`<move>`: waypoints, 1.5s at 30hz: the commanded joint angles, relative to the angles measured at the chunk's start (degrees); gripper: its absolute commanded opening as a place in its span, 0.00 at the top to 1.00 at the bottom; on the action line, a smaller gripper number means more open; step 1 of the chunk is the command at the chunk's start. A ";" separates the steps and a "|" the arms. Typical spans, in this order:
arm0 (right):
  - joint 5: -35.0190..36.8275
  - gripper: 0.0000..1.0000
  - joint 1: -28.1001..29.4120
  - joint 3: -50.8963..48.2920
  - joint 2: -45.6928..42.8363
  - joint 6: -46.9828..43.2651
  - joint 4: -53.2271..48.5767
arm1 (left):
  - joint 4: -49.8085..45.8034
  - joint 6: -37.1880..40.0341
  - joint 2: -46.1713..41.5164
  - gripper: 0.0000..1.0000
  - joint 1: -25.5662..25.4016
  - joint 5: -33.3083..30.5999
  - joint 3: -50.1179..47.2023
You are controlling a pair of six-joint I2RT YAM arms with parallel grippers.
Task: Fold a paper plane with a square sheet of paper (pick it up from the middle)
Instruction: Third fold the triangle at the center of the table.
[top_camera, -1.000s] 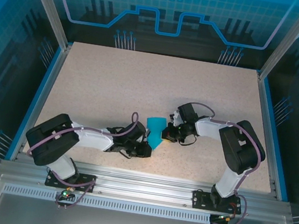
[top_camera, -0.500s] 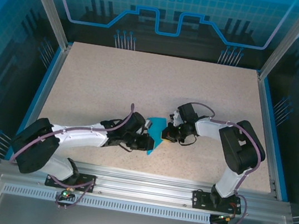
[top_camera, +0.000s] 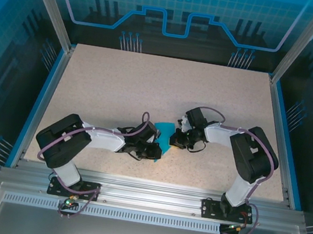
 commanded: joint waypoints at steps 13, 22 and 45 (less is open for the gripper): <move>3.90 0.93 8.91 -0.60 -0.68 5.60 2.37 | -2.92 0.73 1.47 0.86 0.29 -0.36 -1.69; 4.16 0.94 1.57 -1.16 3.15 1.45 3.04 | -6.01 2.31 2.00 0.91 0.21 -1.48 -2.92; -0.72 0.91 -9.56 0.33 -2.81 -3.76 3.33 | -5.21 3.95 0.51 0.93 0.21 -0.21 -5.74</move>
